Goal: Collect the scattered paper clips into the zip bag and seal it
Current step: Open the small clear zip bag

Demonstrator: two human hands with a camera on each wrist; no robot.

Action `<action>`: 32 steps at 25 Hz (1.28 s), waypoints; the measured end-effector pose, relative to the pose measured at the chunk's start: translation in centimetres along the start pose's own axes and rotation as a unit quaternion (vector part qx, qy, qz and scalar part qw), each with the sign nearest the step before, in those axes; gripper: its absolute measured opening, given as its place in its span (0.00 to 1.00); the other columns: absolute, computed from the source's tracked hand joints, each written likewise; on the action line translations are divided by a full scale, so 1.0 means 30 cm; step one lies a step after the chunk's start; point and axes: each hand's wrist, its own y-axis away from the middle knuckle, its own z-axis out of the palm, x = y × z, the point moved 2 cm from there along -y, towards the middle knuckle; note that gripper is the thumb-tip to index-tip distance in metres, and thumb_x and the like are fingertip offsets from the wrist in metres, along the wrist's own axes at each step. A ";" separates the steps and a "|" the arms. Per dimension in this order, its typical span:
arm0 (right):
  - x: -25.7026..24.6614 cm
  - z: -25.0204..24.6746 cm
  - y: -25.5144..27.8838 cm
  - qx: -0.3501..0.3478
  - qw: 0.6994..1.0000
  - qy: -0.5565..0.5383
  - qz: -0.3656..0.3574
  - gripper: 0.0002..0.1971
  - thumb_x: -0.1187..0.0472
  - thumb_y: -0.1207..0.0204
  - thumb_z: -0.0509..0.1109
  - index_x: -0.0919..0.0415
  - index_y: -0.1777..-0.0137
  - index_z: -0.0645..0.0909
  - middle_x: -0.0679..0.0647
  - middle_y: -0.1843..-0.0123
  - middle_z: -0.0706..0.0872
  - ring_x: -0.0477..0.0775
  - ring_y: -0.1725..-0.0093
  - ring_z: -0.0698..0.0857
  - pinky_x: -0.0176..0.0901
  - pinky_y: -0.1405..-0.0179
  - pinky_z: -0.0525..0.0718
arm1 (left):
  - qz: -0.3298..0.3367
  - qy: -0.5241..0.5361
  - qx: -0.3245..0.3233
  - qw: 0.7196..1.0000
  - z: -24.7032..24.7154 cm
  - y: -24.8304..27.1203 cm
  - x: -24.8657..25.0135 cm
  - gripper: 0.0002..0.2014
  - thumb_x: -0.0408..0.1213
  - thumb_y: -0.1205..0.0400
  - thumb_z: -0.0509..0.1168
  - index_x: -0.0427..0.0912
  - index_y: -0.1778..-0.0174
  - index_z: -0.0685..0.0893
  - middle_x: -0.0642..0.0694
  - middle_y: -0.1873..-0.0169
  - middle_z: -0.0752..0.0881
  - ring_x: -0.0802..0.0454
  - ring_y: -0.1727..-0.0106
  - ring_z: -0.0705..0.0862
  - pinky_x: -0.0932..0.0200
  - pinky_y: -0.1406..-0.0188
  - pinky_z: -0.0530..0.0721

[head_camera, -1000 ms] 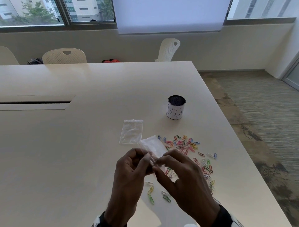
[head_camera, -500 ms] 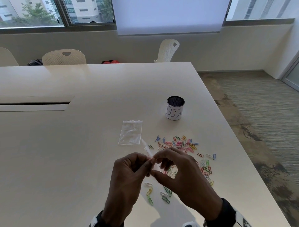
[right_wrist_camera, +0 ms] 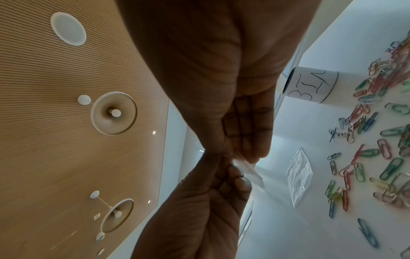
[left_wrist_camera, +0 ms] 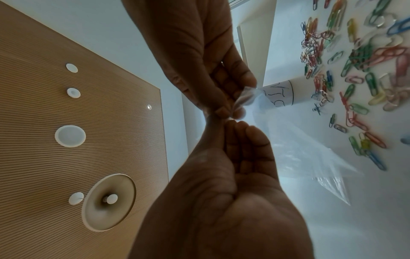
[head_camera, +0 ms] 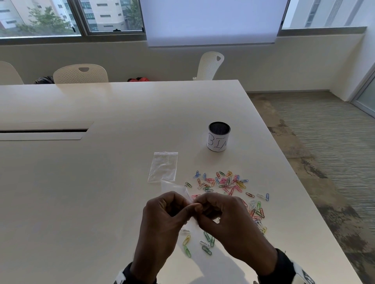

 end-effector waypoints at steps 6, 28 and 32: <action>0.019 0.001 -0.002 0.030 0.998 -0.045 0.043 0.03 0.63 0.18 0.76 0.55 0.50 0.91 0.49 0.61 0.94 0.48 0.62 0.93 0.42 0.57 0.93 | 0.014 -0.001 0.000 1.000 0.005 0.006 -0.013 0.03 0.40 0.24 0.80 0.46 0.60 0.94 0.48 0.66 0.94 0.55 0.65 0.91 0.64 0.60 0.89; 0.050 -0.026 -0.010 0.114 0.984 -0.049 0.127 0.08 0.66 0.24 0.78 0.57 0.59 0.82 0.57 0.65 0.88 0.55 0.66 0.88 0.51 0.62 0.93 | 0.047 -0.094 0.063 0.992 0.020 0.015 0.002 0.07 0.33 0.20 0.80 0.51 0.57 0.92 0.57 0.69 0.94 0.59 0.68 0.94 0.55 0.61 0.95; 0.030 -0.024 -0.026 0.074 0.994 0.055 0.054 0.10 0.57 0.22 0.79 0.44 0.52 0.80 0.41 0.55 0.86 0.43 0.55 0.87 0.35 0.54 0.89 | 0.083 -0.151 0.037 0.984 0.035 0.011 -0.001 0.08 0.34 0.19 0.78 0.54 0.52 0.91 0.57 0.67 0.91 0.59 0.65 0.92 0.64 0.65 0.92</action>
